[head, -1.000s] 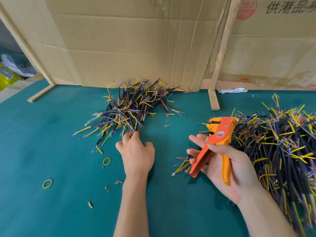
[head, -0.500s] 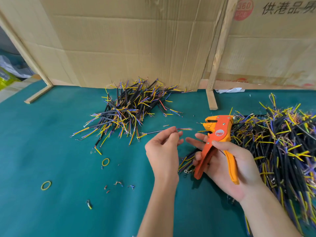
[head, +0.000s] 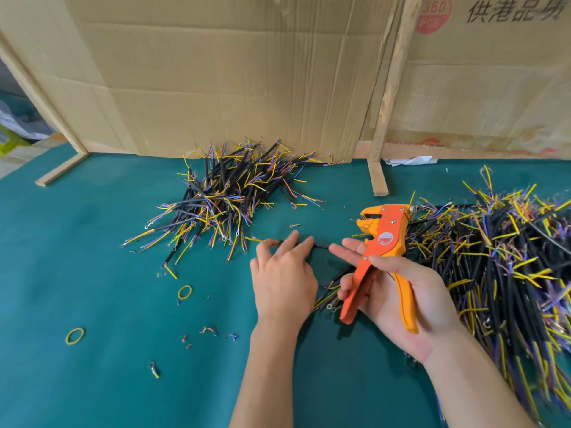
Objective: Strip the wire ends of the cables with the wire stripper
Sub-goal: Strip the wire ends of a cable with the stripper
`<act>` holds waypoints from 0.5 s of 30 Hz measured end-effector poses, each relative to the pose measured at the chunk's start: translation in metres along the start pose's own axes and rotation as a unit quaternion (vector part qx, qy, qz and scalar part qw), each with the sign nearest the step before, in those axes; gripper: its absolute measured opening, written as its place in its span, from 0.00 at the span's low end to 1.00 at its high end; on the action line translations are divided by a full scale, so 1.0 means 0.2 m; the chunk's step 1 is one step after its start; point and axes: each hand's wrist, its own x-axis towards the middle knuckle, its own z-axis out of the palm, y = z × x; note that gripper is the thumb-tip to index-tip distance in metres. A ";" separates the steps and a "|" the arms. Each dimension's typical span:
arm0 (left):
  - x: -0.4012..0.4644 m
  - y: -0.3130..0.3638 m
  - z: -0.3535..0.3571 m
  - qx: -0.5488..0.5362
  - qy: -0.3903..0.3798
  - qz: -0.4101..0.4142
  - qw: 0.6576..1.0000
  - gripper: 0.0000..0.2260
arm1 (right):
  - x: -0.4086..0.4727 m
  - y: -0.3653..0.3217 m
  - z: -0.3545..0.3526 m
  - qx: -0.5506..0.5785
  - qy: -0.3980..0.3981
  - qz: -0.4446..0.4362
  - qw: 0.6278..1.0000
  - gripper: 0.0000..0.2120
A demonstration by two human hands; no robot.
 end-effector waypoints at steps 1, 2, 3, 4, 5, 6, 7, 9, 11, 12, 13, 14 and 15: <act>0.00 0.00 0.00 -0.001 0.004 -0.004 1.000 0.19 | 0.00 0.00 -0.01 0.002 -0.001 -0.001 1.000 0.31; 0.01 0.00 0.00 -0.016 0.018 -0.015 1.000 0.16 | 0.00 0.00 -0.01 0.004 -0.001 -0.003 1.000 0.30; 0.02 -0.01 0.00 -0.033 0.033 -0.028 0.998 0.13 | 0.00 0.00 -0.02 0.005 -0.001 -0.006 1.000 0.30; 0.02 -0.02 0.00 -0.041 0.044 -0.039 0.997 0.10 | 0.00 -0.01 -0.02 0.007 0.001 -0.010 1.000 0.30; 0.02 -0.03 0.00 -0.039 0.048 -0.044 0.997 0.09 | 0.00 -0.01 -0.03 0.008 0.001 -0.013 1.000 0.29; 0.02 -0.03 0.00 -0.036 0.048 -0.048 0.997 0.08 | 0.00 -0.01 -0.03 0.009 0.001 -0.014 1.000 0.29; 0.02 -0.03 0.00 -0.045 0.051 -0.050 0.996 0.07 | 0.00 -0.01 -0.03 0.010 0.000 -0.015 1.000 0.29; 0.02 -0.02 -0.01 -0.111 0.074 -0.044 0.990 0.06 | 0.00 -0.01 -0.03 0.010 0.000 -0.019 1.000 0.29; 0.03 -0.01 -0.02 -0.202 0.112 -0.035 0.972 0.05 | 0.00 0.00 -0.03 0.010 -0.002 -0.029 1.000 0.29; 0.03 0.00 -0.03 -0.226 0.121 -0.028 0.966 0.05 | 0.00 0.00 -0.04 0.010 -0.004 -0.037 0.999 0.29; 0.03 0.00 -0.04 -0.240 0.119 -0.019 0.963 0.06 | 0.00 -0.01 -0.04 0.011 -0.008 -0.045 0.999 0.29; 0.02 0.01 -0.04 -0.256 0.111 -0.013 0.960 0.06 | 0.00 -0.01 -0.04 0.013 -0.013 -0.052 0.998 0.29; 0.02 0.02 -0.04 -0.274 0.099 -0.010 0.956 0.06 | 0.00 -0.01 -0.04 0.016 -0.017 -0.057 0.998 0.30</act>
